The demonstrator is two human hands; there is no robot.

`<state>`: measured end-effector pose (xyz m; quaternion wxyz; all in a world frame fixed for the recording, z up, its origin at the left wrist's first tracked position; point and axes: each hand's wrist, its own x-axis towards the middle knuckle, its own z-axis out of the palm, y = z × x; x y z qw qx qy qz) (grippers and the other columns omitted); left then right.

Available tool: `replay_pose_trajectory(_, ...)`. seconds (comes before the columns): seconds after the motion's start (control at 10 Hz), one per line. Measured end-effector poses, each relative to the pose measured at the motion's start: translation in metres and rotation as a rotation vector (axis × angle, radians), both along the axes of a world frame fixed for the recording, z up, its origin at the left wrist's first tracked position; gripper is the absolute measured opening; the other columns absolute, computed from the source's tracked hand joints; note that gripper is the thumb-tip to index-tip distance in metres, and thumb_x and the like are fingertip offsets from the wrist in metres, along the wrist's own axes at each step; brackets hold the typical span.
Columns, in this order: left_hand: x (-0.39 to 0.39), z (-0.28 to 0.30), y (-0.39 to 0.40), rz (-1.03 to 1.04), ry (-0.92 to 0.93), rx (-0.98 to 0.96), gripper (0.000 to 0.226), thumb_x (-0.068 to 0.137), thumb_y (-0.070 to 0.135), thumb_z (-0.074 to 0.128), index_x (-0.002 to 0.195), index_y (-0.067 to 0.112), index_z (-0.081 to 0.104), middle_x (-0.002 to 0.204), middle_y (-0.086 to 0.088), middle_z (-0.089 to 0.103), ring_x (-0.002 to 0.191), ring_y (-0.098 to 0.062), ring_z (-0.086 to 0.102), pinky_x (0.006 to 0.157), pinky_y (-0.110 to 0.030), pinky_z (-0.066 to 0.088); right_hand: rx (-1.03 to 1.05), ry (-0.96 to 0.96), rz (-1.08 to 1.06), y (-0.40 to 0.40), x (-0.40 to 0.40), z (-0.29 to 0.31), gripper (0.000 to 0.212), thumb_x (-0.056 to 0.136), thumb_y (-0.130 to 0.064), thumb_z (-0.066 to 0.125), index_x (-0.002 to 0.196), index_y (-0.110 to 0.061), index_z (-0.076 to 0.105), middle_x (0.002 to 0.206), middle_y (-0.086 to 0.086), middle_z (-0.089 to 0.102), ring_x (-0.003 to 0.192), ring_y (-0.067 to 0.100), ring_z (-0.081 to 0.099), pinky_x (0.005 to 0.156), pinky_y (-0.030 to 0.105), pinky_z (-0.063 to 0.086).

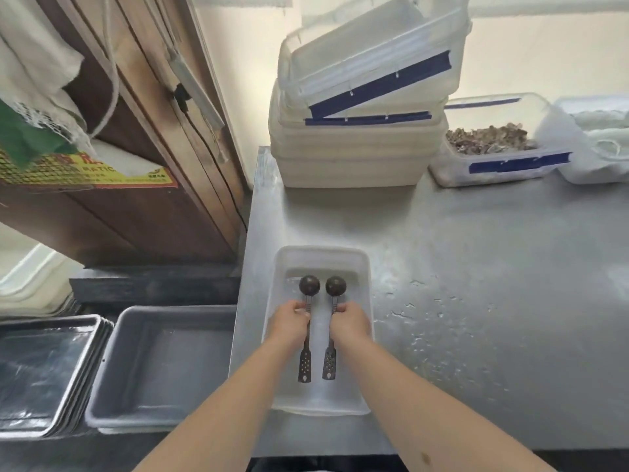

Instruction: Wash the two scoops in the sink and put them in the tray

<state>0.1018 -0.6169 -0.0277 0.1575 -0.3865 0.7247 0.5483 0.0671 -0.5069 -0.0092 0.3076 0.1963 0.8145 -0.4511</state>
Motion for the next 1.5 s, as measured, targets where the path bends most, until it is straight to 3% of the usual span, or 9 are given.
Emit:
replay_pose_trajectory(0.1, 0.001, -0.014, 0.002, -0.047, -0.03, -0.159, 0.016, 0.084, 0.012, 0.054, 0.096, 0.021, 0.058, 0.098, -0.003, 0.064, 0.081, -0.022, 0.059, 0.06, -0.025, 0.043, 0.093, 0.001, -0.022, -0.002, 0.0, -0.012, 0.028, 0.087, -0.011, 0.051, 0.112, -0.016, 0.063, 0.116, 0.009, 0.066, 0.105, 0.029, 0.061, 0.073, 0.024, 0.041)
replay_pose_trajectory(0.4, 0.012, -0.019, 0.007, -0.117, 0.081, -0.364, 0.02, 0.087, 0.011, 0.054, 0.106, 0.018, 0.056, 0.101, 0.002, 0.053, 0.083, -0.014, 0.052, 0.069, -0.028, 0.044, 0.187, 0.042, 0.09, -0.005, 0.014, -0.023, 0.041, 0.089, -0.005, 0.044, 0.129, -0.01, 0.05, 0.12, 0.01, 0.059, 0.09, 0.022, 0.056, 0.069, 0.028, 0.044)
replay_pose_trajectory(0.6, 0.032, -0.015, 0.005, -0.687, 0.057, -0.58, 0.021, 0.089, 0.021, 0.044, 0.109, 0.022, 0.051, 0.111, -0.001, 0.053, 0.09, -0.019, 0.056, 0.077, -0.041, 0.051, 0.291, 0.229, 0.605, 0.007, 0.037, -0.014, 0.031, 0.086, -0.001, 0.046, 0.113, -0.013, 0.057, 0.119, 0.007, 0.058, 0.104, 0.024, 0.059, 0.087, 0.039, 0.053)
replay_pose_trajectory(0.7, 0.04, -0.014, 0.005, -1.02, 0.02, -0.765, 0.044, 0.082, 0.008, 0.057, 0.124, 0.012, 0.047, 0.143, -0.01, 0.037, 0.118, -0.029, 0.046, 0.086, -0.041, 0.046, 0.451, 0.276, 1.006, 0.012, 0.043, -0.01, 0.044, 0.087, -0.001, 0.049, 0.131, -0.009, 0.051, 0.149, 0.008, 0.04, 0.13, 0.029, 0.043, 0.103, 0.041, 0.043)
replay_pose_trajectory(0.8, 0.045, -0.017, 0.004, -1.118, 0.018, -0.832, 0.052, 0.082, 0.002, 0.059, 0.132, 0.004, 0.043, 0.153, -0.015, 0.026, 0.128, -0.03, 0.042, 0.093, -0.042, 0.042, 0.552, 0.221, 1.135, 0.015, 0.048, -0.007, 0.043, 0.09, -0.002, 0.05, 0.133, -0.006, 0.049, 0.148, 0.01, 0.04, 0.124, 0.029, 0.046, 0.1, 0.039, 0.044)
replay_pose_trajectory(1.1, 0.051, -0.012, 0.003, -1.183, 0.027, -0.833, 0.064, 0.084, -0.002, 0.058, 0.142, -0.001, 0.032, 0.159, -0.02, 0.013, 0.147, -0.031, 0.017, 0.107, -0.041, 0.033, 0.617, 0.143, 1.134, 0.01, 0.054, 0.0, 0.043, 0.092, -0.007, 0.05, 0.135, -0.004, 0.05, 0.155, 0.014, 0.029, 0.123, 0.03, 0.049, 0.098, 0.039, 0.047)
replay_pose_trajectory(1.3, 0.051, 0.03, -0.001, -1.054, 0.137, -0.829, 0.07, 0.092, 0.033, 0.052, 0.15, 0.015, 0.017, 0.163, -0.014, -0.001, 0.15, -0.028, -0.005, 0.118, -0.043, 0.017, 0.561, 0.397, 1.054, 0.024, 0.049, 0.039, 0.058, 0.092, -0.023, 0.053, 0.145, -0.015, 0.033, 0.159, 0.008, 0.024, 0.136, 0.027, 0.037, 0.101, 0.042, 0.044)
replay_pose_trajectory(1.4, 0.041, 0.08, -0.019, -0.841, 0.354, -1.034, 0.083, 0.085, 0.065, 0.035, 0.151, 0.03, -0.001, 0.16, -0.004, -0.02, 0.143, -0.025, -0.029, 0.116, -0.055, 0.003, 0.588, 0.731, 0.936, 0.042, 0.032, 0.079, 0.088, 0.084, -0.057, 0.053, 0.152, -0.029, 0.004, 0.163, 0.003, -0.01, 0.149, 0.029, 0.002, 0.115, 0.045, 0.026)
replay_pose_trajectory(1.5, 0.027, 0.144, -0.036, -0.662, 0.513, -1.211, 0.092, 0.077, 0.081, 0.028, 0.151, 0.036, -0.003, 0.161, -0.006, -0.019, 0.146, -0.032, -0.023, 0.111, -0.064, 0.005, 0.689, 0.943, 0.792, 0.054, 0.014, 0.133, 0.106, 0.071, -0.081, 0.038, 0.148, -0.038, -0.02, 0.153, -0.003, -0.041, 0.144, 0.029, -0.028, 0.116, 0.051, 0.004)
